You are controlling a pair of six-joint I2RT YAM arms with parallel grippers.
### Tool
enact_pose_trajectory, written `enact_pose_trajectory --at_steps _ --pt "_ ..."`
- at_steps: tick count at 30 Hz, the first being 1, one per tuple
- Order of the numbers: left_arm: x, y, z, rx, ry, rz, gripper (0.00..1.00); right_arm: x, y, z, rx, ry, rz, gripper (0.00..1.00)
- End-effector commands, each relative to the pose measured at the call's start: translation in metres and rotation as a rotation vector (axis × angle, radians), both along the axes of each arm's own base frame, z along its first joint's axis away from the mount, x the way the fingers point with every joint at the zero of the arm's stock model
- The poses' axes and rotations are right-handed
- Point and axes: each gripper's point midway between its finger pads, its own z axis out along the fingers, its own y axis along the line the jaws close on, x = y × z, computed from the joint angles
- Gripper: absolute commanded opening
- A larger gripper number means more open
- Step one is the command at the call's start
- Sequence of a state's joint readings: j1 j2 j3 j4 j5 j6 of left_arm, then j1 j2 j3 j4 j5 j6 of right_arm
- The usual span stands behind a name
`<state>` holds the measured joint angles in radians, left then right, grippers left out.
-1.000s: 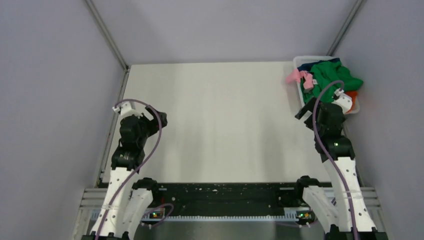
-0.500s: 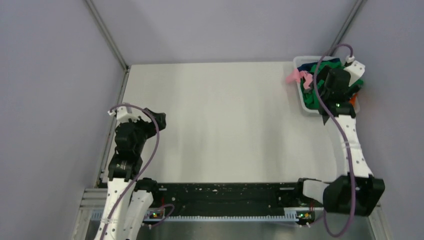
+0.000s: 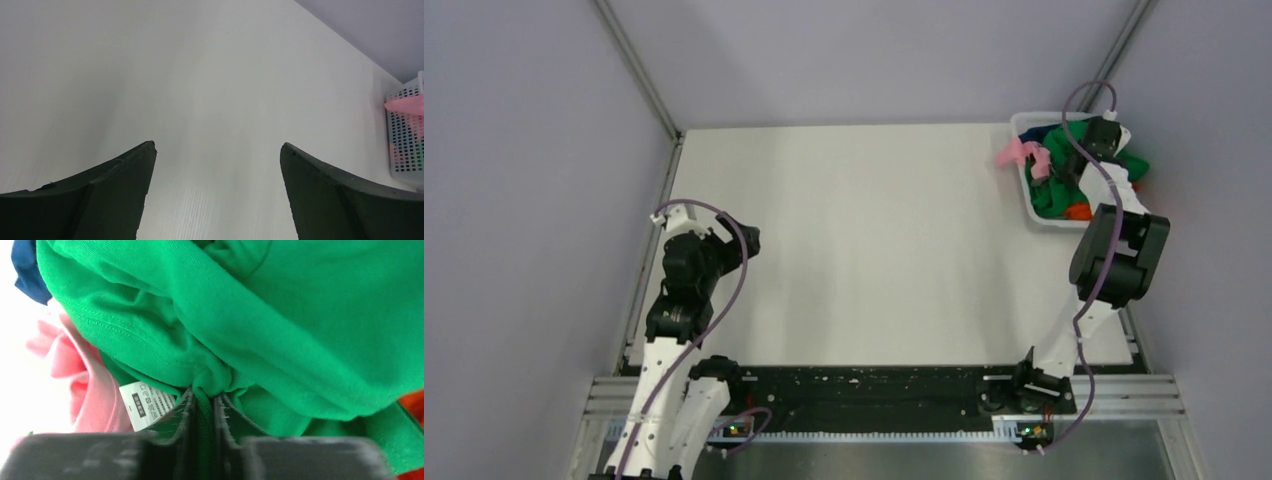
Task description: Fold and stack the t-shirts
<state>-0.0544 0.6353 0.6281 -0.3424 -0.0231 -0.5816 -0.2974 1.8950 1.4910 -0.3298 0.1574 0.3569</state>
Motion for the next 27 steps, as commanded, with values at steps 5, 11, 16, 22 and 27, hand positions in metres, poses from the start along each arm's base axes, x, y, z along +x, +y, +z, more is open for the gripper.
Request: enact_pose_trajectory --at_steps 5,11,16,22,27 --pt "0.004 -0.001 0.02 -0.008 -0.081 -0.003 0.99 0.013 0.007 0.142 -0.063 -0.282 0.056 0.0" --pt "0.001 0.0 0.024 -0.007 -0.1 0.001 0.99 -0.037 0.037 0.318 -0.166 -0.64 0.146 0.0" --pt "0.001 -0.003 0.023 -0.015 -0.108 -0.014 0.99 -0.082 0.118 0.428 -0.085 -0.94 0.479 0.0" --pt "0.002 -0.013 0.022 -0.034 -0.097 -0.07 0.99 -0.124 0.249 0.482 -0.005 -1.105 0.983 0.0" --pt "0.002 -0.015 0.024 -0.041 -0.099 -0.076 0.99 -0.129 0.315 0.483 0.113 -1.123 1.179 0.0"
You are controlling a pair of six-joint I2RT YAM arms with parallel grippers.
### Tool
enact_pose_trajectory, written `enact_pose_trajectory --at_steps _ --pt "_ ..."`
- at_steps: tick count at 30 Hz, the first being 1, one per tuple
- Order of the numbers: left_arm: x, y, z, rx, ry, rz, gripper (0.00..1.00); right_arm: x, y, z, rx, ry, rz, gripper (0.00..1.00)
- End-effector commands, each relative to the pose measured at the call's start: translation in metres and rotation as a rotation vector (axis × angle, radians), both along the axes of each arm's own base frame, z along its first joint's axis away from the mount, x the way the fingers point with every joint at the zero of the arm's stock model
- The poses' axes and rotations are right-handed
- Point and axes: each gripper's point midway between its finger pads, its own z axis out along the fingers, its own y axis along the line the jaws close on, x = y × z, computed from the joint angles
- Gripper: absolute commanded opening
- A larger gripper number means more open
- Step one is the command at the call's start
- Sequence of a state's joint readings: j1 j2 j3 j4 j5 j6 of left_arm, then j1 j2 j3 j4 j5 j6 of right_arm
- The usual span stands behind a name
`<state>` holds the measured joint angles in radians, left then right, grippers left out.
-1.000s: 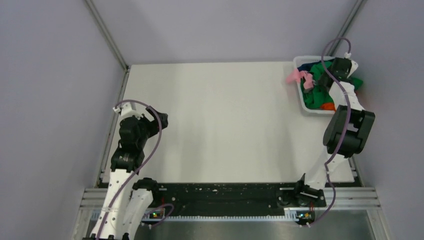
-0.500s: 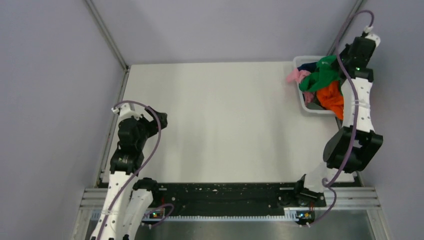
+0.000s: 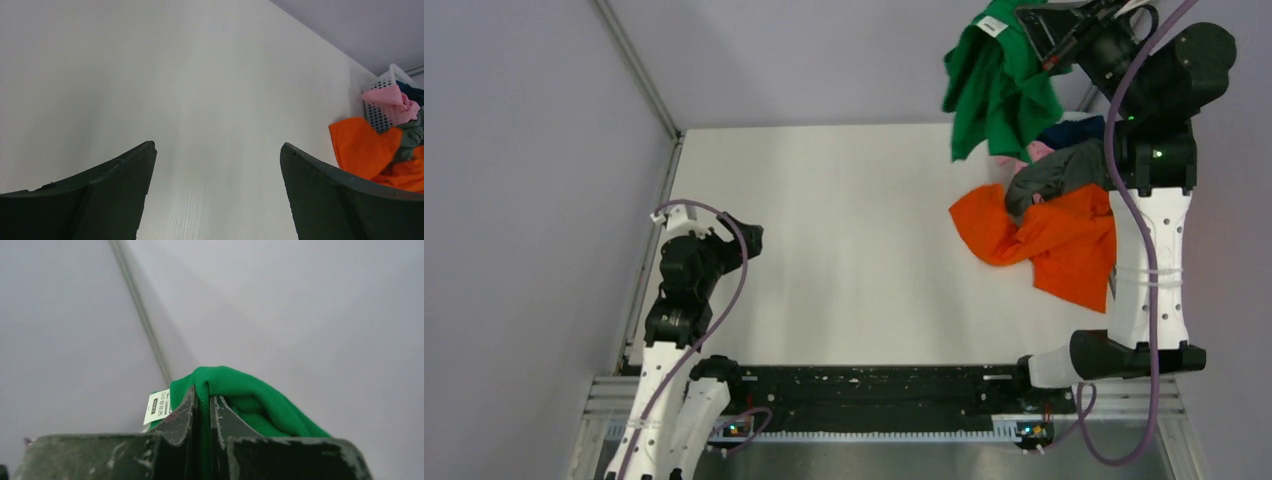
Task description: Fold and stack the t-shirts
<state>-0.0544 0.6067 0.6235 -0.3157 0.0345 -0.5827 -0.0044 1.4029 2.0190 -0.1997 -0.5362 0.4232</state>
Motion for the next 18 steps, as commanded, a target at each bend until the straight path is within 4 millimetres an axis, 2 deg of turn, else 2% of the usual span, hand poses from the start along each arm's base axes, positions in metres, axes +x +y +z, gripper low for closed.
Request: enact_pose_trajectory --at_steps 1,4,6,8,10,12,15,16,18 --pt "0.003 -0.005 0.012 -0.02 -0.048 -0.025 0.99 0.001 0.065 -0.013 -0.046 0.016 0.27 0.0" --pt "0.002 -0.006 0.015 -0.021 -0.049 -0.025 0.99 0.0 0.101 -0.031 -0.07 0.047 0.375 0.0" --pt "0.002 -0.005 0.015 -0.025 -0.047 -0.022 0.99 0.006 0.112 -0.047 -0.069 0.087 0.387 0.0" --pt "0.002 -0.005 0.015 -0.036 -0.048 -0.017 0.99 0.012 0.125 -0.08 -0.06 0.181 0.393 0.0" --pt "0.002 -0.006 0.013 -0.043 -0.047 -0.016 0.99 0.013 0.148 -0.133 -0.087 0.269 0.422 0.0" --pt "0.003 -0.006 0.011 -0.045 -0.043 -0.014 0.99 0.01 0.174 -0.205 -0.124 0.379 0.465 0.0" --pt "0.003 -0.007 0.008 -0.049 -0.024 -0.018 0.99 0.012 0.189 -0.309 -0.146 0.542 0.493 0.01" --pt "0.003 -0.008 0.006 -0.05 -0.014 -0.025 0.99 0.014 0.186 -0.35 -0.162 0.633 0.464 0.08" --pt "0.002 -0.012 0.0 -0.059 0.006 -0.044 0.99 0.022 0.174 -0.398 -0.227 0.736 0.372 0.39"
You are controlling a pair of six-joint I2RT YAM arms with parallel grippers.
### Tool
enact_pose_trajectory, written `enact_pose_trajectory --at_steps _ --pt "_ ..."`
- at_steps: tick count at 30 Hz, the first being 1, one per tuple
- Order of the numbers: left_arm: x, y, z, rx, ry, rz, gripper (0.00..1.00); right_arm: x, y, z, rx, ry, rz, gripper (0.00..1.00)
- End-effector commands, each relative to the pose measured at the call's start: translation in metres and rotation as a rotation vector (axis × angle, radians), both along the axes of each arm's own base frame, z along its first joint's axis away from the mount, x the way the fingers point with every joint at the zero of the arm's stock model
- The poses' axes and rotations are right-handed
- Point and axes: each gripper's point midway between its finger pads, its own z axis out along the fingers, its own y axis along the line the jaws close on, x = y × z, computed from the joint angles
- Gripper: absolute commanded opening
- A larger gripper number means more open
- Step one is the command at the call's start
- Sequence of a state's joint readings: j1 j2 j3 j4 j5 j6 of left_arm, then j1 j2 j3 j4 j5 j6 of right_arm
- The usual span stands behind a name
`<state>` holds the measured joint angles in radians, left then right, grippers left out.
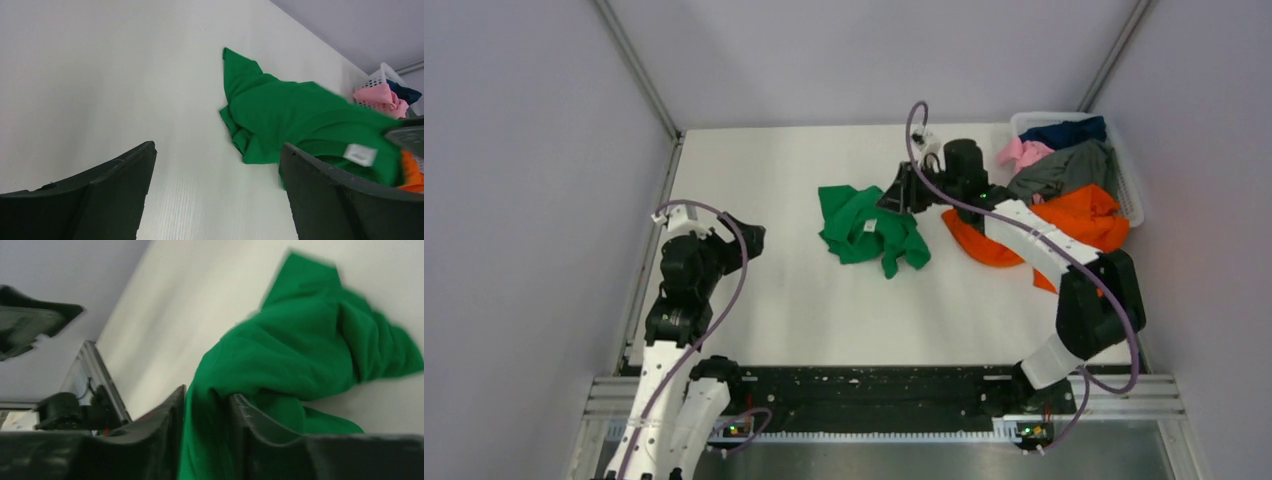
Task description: Fold and stack the t-shirts
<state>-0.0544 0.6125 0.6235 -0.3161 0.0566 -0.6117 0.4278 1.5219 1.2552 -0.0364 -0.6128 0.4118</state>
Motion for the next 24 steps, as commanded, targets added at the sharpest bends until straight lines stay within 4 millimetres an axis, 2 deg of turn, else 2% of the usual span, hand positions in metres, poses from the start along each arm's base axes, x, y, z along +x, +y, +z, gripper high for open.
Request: enact_pose_trajectory --at_steps 1,2,3,6,8,10,14,16,18,22,23,24 --pt "0.003 -0.01 -0.002 -0.032 0.004 -0.043 0.99 0.02 -0.023 -0.073 -0.173 0.041 -0.131 0.65" --pt "0.003 -0.012 -0.006 -0.04 0.015 -0.056 0.99 0.023 -0.034 -0.083 -0.233 0.051 -0.185 0.83" --pt "0.004 -0.015 -0.01 -0.053 0.028 -0.066 0.99 0.026 -0.045 -0.086 -0.277 0.042 -0.236 0.96" --pt "0.006 -0.031 -0.027 -0.101 0.076 -0.137 0.99 0.029 -0.079 -0.076 -0.35 -0.015 -0.399 0.99" --pt "0.008 -0.042 -0.038 -0.123 0.109 -0.183 0.99 0.02 -0.1 -0.061 -0.364 -0.056 -0.481 0.99" --pt "0.014 -0.051 -0.049 -0.122 0.151 -0.203 0.99 0.007 -0.12 -0.059 -0.386 -0.072 -0.55 0.99" --pt "0.037 -0.072 -0.061 -0.065 0.227 -0.214 0.99 -0.027 -0.156 -0.084 -0.409 -0.015 -0.684 0.99" --pt "0.058 -0.081 -0.062 -0.043 0.251 -0.223 0.99 -0.042 -0.159 -0.101 -0.361 0.038 -0.71 0.99" --pt "0.087 -0.089 -0.072 -0.033 0.309 -0.226 0.98 -0.055 -0.152 -0.117 -0.32 0.081 -0.669 0.99" --pt "0.138 -0.097 -0.102 0.036 0.491 -0.221 0.89 -0.077 -0.15 -0.152 -0.31 0.187 -0.644 0.98" --pt "0.166 -0.103 -0.107 0.067 0.545 -0.229 0.85 -0.082 -0.146 -0.162 -0.304 0.188 -0.607 0.97" --pt "0.176 -0.104 -0.118 0.08 0.583 -0.226 0.84 -0.084 -0.145 -0.166 -0.302 0.187 -0.598 0.96"
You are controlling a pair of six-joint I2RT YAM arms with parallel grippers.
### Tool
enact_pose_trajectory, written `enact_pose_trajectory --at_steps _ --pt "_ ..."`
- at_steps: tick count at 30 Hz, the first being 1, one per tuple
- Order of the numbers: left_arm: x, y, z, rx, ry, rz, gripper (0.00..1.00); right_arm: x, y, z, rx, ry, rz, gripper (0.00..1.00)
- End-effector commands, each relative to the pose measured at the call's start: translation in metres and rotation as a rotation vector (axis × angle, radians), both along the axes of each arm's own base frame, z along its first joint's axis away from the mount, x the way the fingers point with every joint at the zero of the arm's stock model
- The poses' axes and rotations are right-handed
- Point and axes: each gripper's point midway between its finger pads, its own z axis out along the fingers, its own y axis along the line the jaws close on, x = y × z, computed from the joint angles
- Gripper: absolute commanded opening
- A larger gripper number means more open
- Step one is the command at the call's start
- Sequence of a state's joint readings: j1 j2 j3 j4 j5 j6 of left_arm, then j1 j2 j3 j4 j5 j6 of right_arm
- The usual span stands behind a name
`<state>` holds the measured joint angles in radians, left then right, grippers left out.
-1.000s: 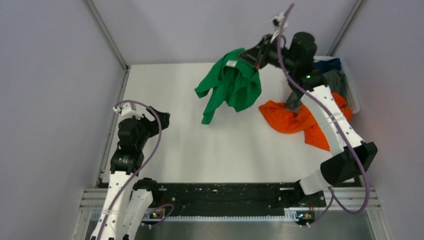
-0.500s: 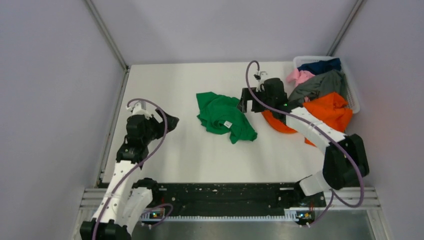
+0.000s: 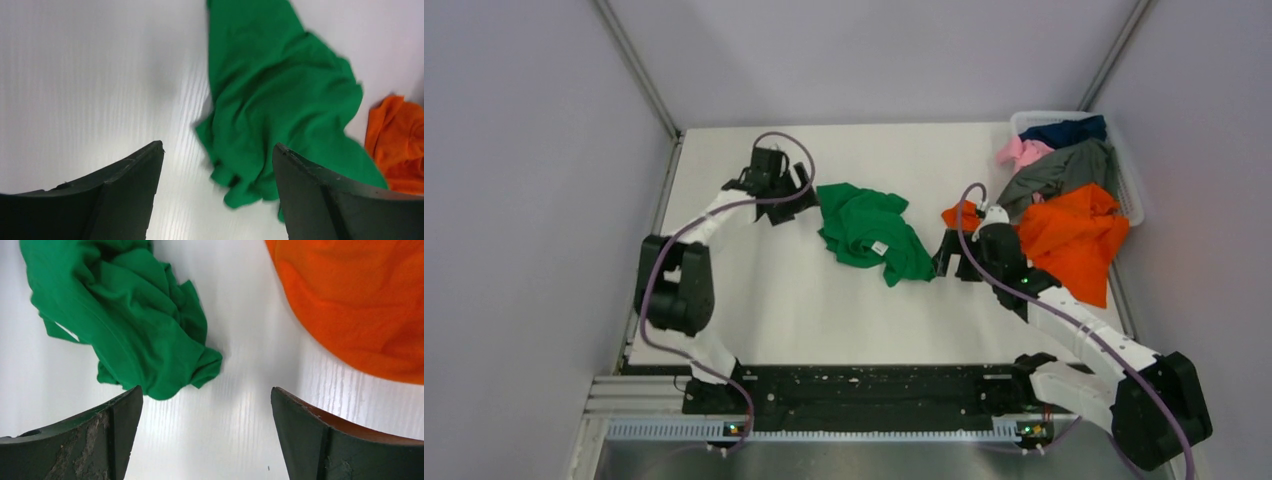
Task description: Fold and stack the t-shirts
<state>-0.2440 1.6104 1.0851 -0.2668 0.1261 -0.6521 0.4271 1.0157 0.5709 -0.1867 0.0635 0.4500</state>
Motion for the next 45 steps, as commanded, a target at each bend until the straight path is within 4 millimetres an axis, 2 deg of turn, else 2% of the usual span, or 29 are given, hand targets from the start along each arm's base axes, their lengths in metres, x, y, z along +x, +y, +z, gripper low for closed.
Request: enact_pose_trajectory --at_steps 1,6,9,12,15,16,17,18,19,21,22,23,26,28,29,30,32,36,41,45 --pt "0.058 -0.007 -0.014 0.089 0.109 -0.027 0.83 -0.002 0.011 -0.006 0.081 -0.023 0.024 0.96" --pt "0.079 -0.031 -0.05 0.021 0.187 -0.084 0.83 -0.001 0.035 -0.015 0.158 -0.055 0.139 0.88" --pt "0.08 -0.046 -0.067 -0.021 0.223 -0.113 0.84 0.003 0.048 -0.027 0.175 -0.038 0.195 0.84" --pt "0.079 -0.063 -0.076 -0.044 0.226 -0.146 0.84 0.008 0.06 -0.042 0.186 0.0 0.243 0.78" --pt "0.082 -0.083 -0.081 -0.09 0.219 -0.187 0.81 0.015 0.068 -0.053 0.196 0.025 0.263 0.67" --pt "0.083 -0.091 -0.08 -0.114 0.213 -0.208 0.73 0.017 0.071 -0.053 0.201 0.026 0.273 0.57" --pt "0.086 -0.1 -0.08 -0.138 0.203 -0.228 0.56 0.018 0.075 -0.053 0.205 0.025 0.288 0.47" --pt "0.088 -0.108 -0.078 -0.165 0.192 -0.249 0.25 0.02 0.078 -0.051 0.206 0.023 0.295 0.37" --pt "0.09 -0.114 -0.075 -0.186 0.182 -0.259 0.02 0.021 0.08 -0.048 0.204 0.016 0.305 0.26" --pt "0.091 -0.118 -0.061 -0.204 0.153 -0.268 0.0 0.024 0.078 -0.037 0.187 -0.005 0.298 0.1" --pt "0.09 -0.117 -0.049 -0.2 0.13 -0.27 0.0 0.026 0.074 -0.03 0.168 -0.024 0.286 0.02" --pt "0.088 -0.113 -0.035 -0.186 0.103 -0.258 0.0 0.03 0.069 -0.022 0.146 -0.048 0.268 0.0" --pt "0.079 -0.093 0.021 -0.136 -0.044 -0.199 0.0 0.038 0.056 0.007 0.084 -0.101 0.217 0.0" --pt "0.065 -0.081 0.074 -0.12 -0.18 -0.176 0.0 0.039 0.052 0.034 0.074 -0.14 0.21 0.0" --pt "0.052 -0.072 0.114 -0.118 -0.274 -0.163 0.0 0.038 0.052 0.049 0.078 -0.165 0.217 0.0" --pt "0.041 -0.064 0.138 -0.107 -0.337 -0.149 0.0 0.034 0.05 0.063 0.082 -0.186 0.22 0.0" --pt "0.015 -0.047 0.182 -0.087 -0.454 -0.115 0.0 0.027 0.047 0.094 0.093 -0.237 0.223 0.0" --pt "-0.048 -0.015 0.261 -0.087 -0.691 -0.054 0.0 0.007 0.041 0.171 0.125 -0.394 0.265 0.0" --pt "-0.129 0.015 0.344 -0.143 -0.944 -0.052 0.0 -0.031 0.042 0.268 0.208 -0.61 0.369 0.0" --pt "-0.196 0.036 0.402 -0.2 -1.123 -0.072 0.0 -0.065 0.04 0.344 0.252 -0.783 0.448 0.0"
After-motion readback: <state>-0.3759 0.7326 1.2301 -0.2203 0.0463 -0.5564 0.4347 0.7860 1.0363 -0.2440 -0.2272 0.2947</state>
